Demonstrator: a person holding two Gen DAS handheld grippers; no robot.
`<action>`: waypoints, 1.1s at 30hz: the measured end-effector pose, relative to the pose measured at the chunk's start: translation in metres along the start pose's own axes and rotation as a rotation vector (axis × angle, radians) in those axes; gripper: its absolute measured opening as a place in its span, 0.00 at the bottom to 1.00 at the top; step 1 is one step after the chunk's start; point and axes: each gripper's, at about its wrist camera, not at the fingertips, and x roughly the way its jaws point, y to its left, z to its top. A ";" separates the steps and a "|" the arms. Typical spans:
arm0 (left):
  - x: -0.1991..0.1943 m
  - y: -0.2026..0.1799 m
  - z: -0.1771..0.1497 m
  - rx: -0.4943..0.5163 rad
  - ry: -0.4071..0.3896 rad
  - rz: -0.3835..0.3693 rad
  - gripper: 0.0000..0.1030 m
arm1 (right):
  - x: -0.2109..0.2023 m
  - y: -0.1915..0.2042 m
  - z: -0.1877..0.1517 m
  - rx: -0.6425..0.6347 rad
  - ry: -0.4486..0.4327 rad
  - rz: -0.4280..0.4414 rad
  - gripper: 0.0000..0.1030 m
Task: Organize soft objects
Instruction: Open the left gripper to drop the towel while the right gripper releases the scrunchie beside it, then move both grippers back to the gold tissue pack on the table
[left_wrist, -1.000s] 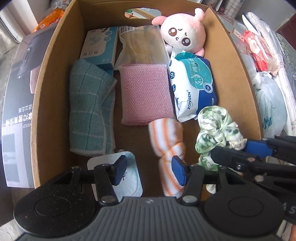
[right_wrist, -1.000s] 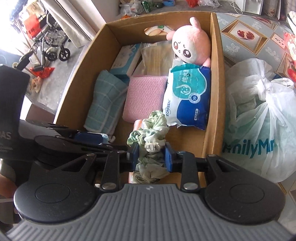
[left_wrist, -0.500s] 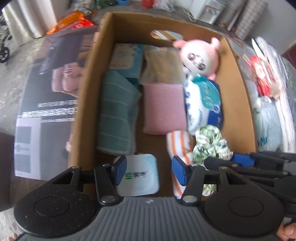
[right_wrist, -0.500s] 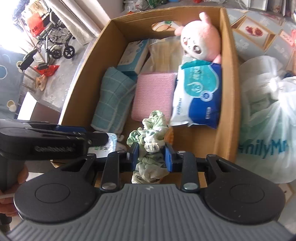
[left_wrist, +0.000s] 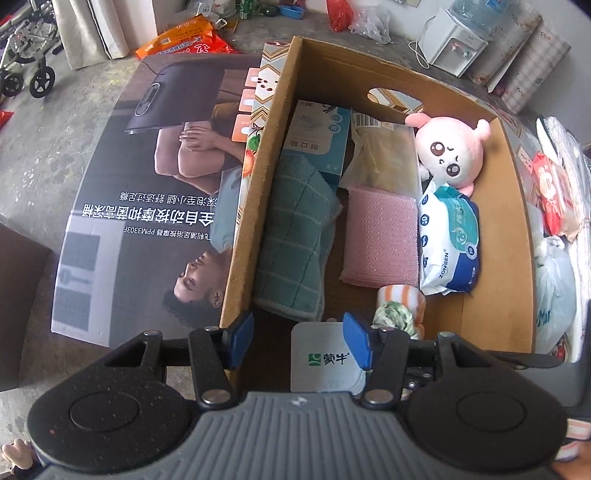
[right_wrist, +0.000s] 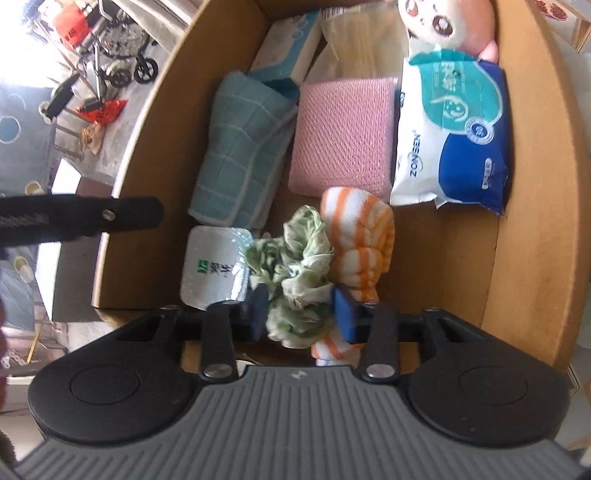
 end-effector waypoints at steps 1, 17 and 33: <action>-0.001 0.000 0.000 -0.002 -0.003 -0.001 0.54 | 0.004 -0.001 0.001 0.000 0.005 0.007 0.24; -0.002 -0.002 0.002 0.001 -0.012 -0.003 0.54 | 0.019 0.001 0.001 0.006 0.079 0.033 0.38; -0.024 -0.037 0.007 -0.011 -0.103 0.018 0.76 | -0.072 -0.030 -0.022 -0.012 -0.234 0.234 0.48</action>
